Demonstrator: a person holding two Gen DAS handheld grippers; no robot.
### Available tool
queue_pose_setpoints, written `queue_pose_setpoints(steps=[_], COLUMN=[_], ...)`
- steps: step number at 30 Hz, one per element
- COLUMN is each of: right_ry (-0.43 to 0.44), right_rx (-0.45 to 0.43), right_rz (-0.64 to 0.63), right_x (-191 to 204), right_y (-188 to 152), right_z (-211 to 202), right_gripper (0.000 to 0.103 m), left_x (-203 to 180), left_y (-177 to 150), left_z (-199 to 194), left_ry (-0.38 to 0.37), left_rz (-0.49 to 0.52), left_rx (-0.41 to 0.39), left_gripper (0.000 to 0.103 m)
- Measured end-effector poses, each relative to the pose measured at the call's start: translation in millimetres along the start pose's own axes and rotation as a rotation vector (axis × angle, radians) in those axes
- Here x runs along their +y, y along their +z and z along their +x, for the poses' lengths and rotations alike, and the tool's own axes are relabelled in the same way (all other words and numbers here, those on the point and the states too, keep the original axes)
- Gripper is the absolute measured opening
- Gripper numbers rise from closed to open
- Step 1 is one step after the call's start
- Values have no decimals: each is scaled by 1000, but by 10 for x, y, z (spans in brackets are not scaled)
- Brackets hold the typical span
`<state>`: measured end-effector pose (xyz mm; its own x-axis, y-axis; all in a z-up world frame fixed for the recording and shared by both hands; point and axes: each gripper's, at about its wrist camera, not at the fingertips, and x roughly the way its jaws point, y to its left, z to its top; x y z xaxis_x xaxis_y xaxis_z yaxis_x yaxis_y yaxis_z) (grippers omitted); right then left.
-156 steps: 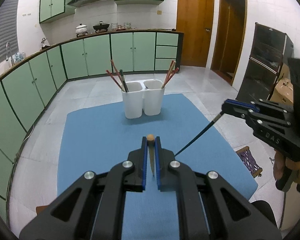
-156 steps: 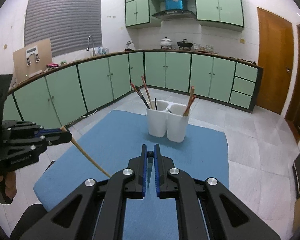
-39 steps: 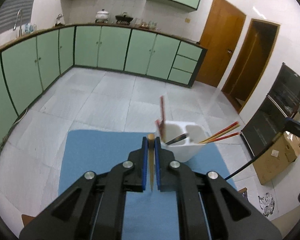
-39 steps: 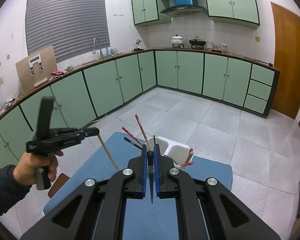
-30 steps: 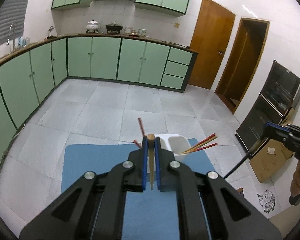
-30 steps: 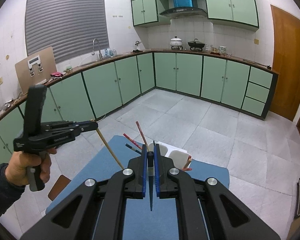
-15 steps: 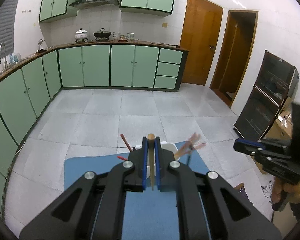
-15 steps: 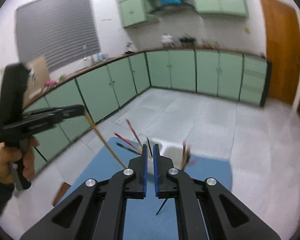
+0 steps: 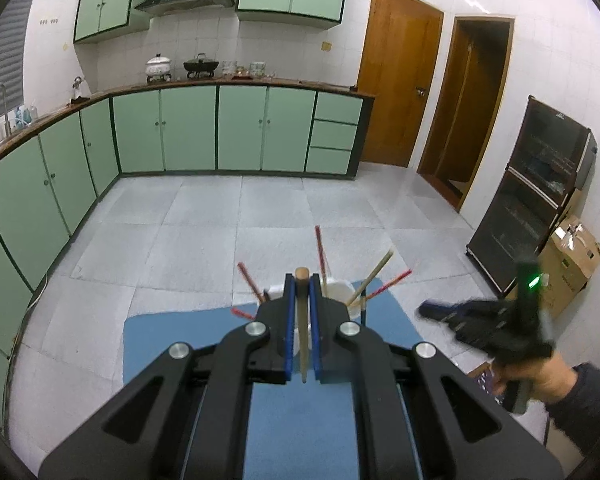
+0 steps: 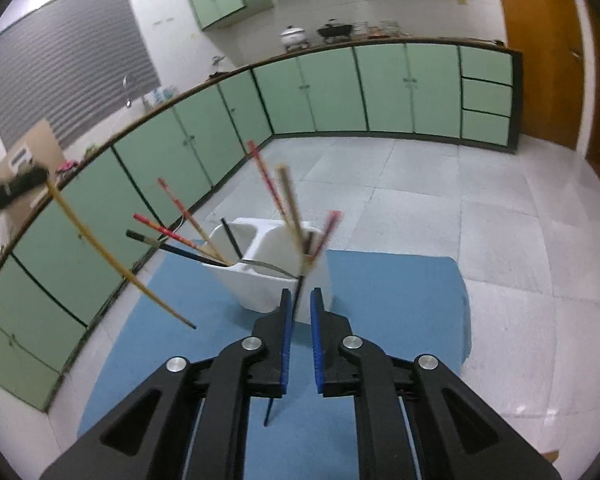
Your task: Organize utensils
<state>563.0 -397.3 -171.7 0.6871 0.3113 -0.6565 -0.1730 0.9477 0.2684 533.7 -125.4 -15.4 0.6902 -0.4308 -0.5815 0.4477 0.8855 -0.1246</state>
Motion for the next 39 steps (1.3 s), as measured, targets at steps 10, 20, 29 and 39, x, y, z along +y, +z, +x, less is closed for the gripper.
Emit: queue_pose_setpoints(steps=[10,20,29,39], right_ry=[-118,-159,-157,-191], right_rx=[8,14,-7,11], right_rz=[-30,-15,-26,6], right_x=[200,232,302,281], right_y=[-28,13,11,104], right_z=[668,894,764,928], right_gripper=[13,14,3,12], left_x=[-261,-147,-156,-160], left_y=[236,181,237,191], left_z=[-52,-10,-33,-45], left_ry=[-33,-42,-45,-36], left_rz=[35,28,15,22], left_rx=[-54,-46,-55,-54], left_gripper=[6,6,6,6])
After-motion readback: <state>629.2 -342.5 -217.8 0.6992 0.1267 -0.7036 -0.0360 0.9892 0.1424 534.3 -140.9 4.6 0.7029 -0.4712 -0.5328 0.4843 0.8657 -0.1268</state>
